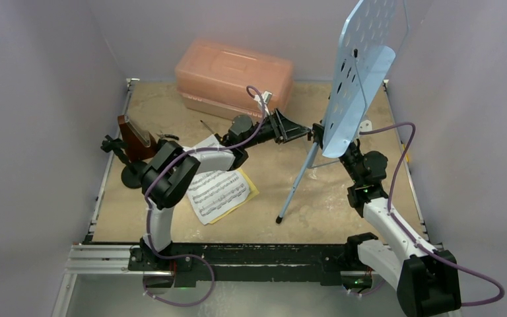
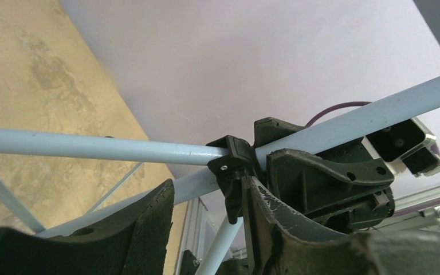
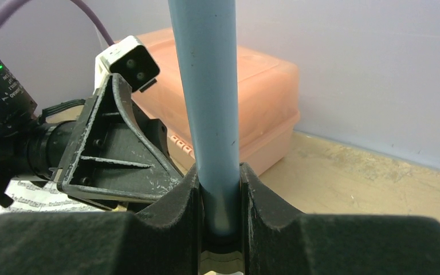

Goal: Pack up the instrument practice props
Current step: Unscrew the knob on the music stand.

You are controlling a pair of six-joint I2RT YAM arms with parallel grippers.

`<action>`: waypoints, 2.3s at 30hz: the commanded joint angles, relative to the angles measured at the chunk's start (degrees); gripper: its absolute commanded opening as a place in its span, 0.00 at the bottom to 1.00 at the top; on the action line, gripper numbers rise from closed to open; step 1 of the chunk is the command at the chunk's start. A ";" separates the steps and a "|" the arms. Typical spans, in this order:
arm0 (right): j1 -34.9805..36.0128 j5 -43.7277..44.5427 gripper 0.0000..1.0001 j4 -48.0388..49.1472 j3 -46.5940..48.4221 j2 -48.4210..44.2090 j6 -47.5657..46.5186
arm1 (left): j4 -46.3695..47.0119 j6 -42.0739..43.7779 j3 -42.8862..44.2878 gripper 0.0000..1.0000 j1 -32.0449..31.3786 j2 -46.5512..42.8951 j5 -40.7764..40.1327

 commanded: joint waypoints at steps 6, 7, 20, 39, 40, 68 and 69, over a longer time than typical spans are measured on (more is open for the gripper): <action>0.81 -2.25 0.05 -0.71 1.93 -0.70 7.25 | -22.52 22.98 -1.74 0.51 1.98 -9.48 -9.27; 0.78 -2.25 0.05 -0.67 1.93 -0.65 7.22 | -23.16 23.87 -1.53 0.51 1.96 -9.90 -9.53; 0.78 -2.49 0.05 -0.53 1.99 -0.23 7.29 | -14.30 24.88 0.12 0.54 -0.33 -11.12 -4.39; 0.80 -2.60 0.05 -0.53 2.01 -0.24 7.38 | -9.69 22.16 1.72 0.50 -1.04 -9.30 -4.14; 0.82 -2.60 0.05 -0.48 2.01 -0.23 7.34 | -9.88 22.15 1.88 0.49 -1.08 -8.90 -4.22; 0.79 -2.78 0.05 -0.50 2.10 0.02 7.31 | -28.65 27.93 4.38 0.33 -1.91 -7.00 -15.22; 0.80 -2.78 0.05 -0.57 2.08 -0.03 7.35 | -30.12 28.24 4.50 0.32 -1.94 -6.96 -16.08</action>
